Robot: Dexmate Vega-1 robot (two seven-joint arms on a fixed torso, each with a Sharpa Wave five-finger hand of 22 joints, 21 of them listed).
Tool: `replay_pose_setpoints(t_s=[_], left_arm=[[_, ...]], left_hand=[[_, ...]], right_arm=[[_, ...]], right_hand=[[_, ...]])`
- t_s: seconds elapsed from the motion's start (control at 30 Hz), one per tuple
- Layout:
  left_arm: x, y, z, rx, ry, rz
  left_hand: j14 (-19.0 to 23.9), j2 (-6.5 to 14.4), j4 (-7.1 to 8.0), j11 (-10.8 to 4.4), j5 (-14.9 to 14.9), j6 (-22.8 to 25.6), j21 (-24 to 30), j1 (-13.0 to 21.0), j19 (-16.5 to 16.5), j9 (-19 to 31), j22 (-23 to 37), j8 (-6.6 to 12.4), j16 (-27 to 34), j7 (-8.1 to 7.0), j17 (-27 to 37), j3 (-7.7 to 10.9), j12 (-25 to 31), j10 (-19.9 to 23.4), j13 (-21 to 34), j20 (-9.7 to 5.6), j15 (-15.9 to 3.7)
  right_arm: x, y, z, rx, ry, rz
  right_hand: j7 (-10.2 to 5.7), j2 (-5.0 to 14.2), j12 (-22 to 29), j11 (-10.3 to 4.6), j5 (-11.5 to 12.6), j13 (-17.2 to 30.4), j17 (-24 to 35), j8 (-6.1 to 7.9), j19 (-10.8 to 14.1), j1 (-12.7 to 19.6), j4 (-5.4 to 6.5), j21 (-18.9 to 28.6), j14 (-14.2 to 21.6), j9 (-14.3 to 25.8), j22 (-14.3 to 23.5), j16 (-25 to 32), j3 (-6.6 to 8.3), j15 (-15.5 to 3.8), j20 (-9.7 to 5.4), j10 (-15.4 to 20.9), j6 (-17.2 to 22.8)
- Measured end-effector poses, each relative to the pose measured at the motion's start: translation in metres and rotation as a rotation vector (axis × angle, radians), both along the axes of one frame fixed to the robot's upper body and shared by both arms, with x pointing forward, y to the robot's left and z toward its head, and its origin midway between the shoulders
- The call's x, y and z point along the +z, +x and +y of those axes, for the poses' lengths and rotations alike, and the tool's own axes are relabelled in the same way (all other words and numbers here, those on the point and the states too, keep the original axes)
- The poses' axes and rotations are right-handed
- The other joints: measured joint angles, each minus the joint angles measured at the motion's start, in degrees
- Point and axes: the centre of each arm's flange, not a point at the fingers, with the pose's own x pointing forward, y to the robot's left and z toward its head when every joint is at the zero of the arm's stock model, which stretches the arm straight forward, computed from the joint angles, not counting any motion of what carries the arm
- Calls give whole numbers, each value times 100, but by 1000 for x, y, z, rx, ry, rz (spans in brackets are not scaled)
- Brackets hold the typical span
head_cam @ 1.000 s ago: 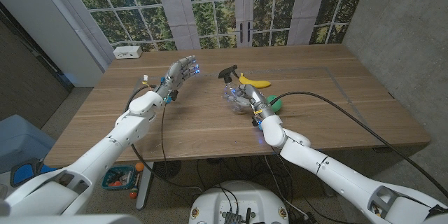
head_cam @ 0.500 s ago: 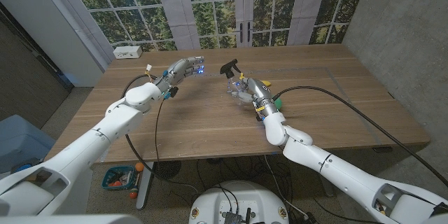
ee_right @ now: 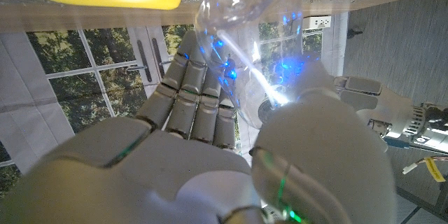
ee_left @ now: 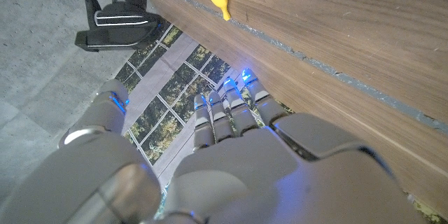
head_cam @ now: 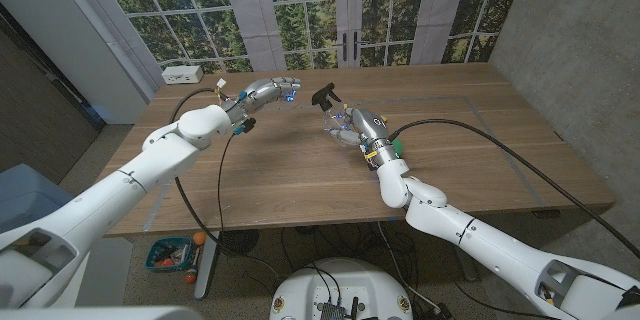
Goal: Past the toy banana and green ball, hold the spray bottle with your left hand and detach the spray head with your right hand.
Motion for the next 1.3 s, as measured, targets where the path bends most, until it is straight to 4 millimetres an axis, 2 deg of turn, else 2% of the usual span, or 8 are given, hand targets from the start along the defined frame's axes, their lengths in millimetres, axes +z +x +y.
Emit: replay_pose_setpoints(t_s=[0.27, 0.37, 0.67, 0.93, 1.0, 1.1, 1.2, 1.3], left_arm=[[7, -3, -12, -6, 100, -20], [8, -4, -16, -6, 126, -26], [12, -9, -30, -7, 199, -43], [15, -9, -40, -17, 242, -45], [16, -9, -42, -21, 249, -44], [16, -7, -45, -34, 264, -35], [17, -6, -48, -45, 271, -32], [19, -5, -51, -60, 283, -30]], left_hand=[[0, -181, 29, -32, 0, 160, 0, 181, 0, 0, 0, 31, 0, -130, 0, -120, 0, 41, 0, 0, 0], [140, -257, 66, -66, 27, 348, 0, 260, 65, -1, 25, 101, 23, -56, -1, -217, 46, 281, 0, -16, -9], [724, -188, 136, -183, 49, 849, 125, 414, 511, -1, 28, 195, 202, 205, 26, -508, 222, 1061, 27, -156, -25], [1150, -149, 184, -203, 49, 1181, 270, 499, 898, -1, 54, 241, 333, 320, 26, -652, 309, 1531, 53, -257, -61], [1227, -121, 199, -204, 49, 1203, 298, 527, 959, -1, 54, 240, 351, 322, 26, -667, 328, 1621, 49, -255, -55], [1526, 98, 225, -203, 49, 1535, 383, 533, 1158, -2, 54, 286, 446, 313, 26, -687, 417, 1946, 36, -308, -77], [2044, 437, 229, -220, 49, 2138, 555, 647, 1516, -2, 81, 395, 604, 318, 41, -598, 564, 2582, 36, -415, -122], [2491, 644, 209, -227, 49, 2589, 713, 763, 1806, -2, 107, 446, 768, 367, 93, -544, 684, 3089, 37, -499, -211]], right_arm=[[1, -4, 1, -19, -32, -43], [1, -5, 1, -26, -40, -58], [5, -10, 6, -41, -82, -126], [5, -9, 8, -53, -117, -171], [6, -9, 8, -52, -126, -184], [5, -9, 10, -47, -142, -198], [5, -9, 11, -43, -149, -209], [5, -7, 11, -42, -152, -218]], right_hand=[[0, 0, 7, 0, 0, 33, 90, -5, -61, 0, 17, 44, -10, 0, 0, -45, -17, -10, 19, 0, 0], [0, 0, 30, 0, 0, 77, 134, -6, -62, 0, 17, 65, -20, -1, 0, -45, -17, -20, 18, 0, 0], [0, -1, 90, -21, 40, 79, 249, 19, -133, 1, 41, 150, -20, -1, -1, -86, -41, -20, 9, -21, 0], [-1, -1, 90, -21, 40, 79, 351, 18, -203, 1, 65, 175, -30, -1, -1, -140, -65, -31, 19, -21, -1], [-1, -1, 90, -21, 40, 80, 372, 18, -203, 1, 65, 215, -10, -1, -1, -157, -65, -91, 19, -21, -1], [-1, -1, 99, -21, 40, 196, 433, 18, -203, 1, 65, 215, -11, -1, -1, -160, -65, -92, 20, -21, -1], [-2, -1, 123, -32, 84, 196, 448, 18, -206, 1, 88, 260, -20, -1, -16, -171, -88, -101, 17, -33, -1], [-2, -1, 124, -32, 87, 197, 469, 17, -269, 1, 88, 261, -20, -1, -17, -200, -88, -101, 21, -33, -2]])
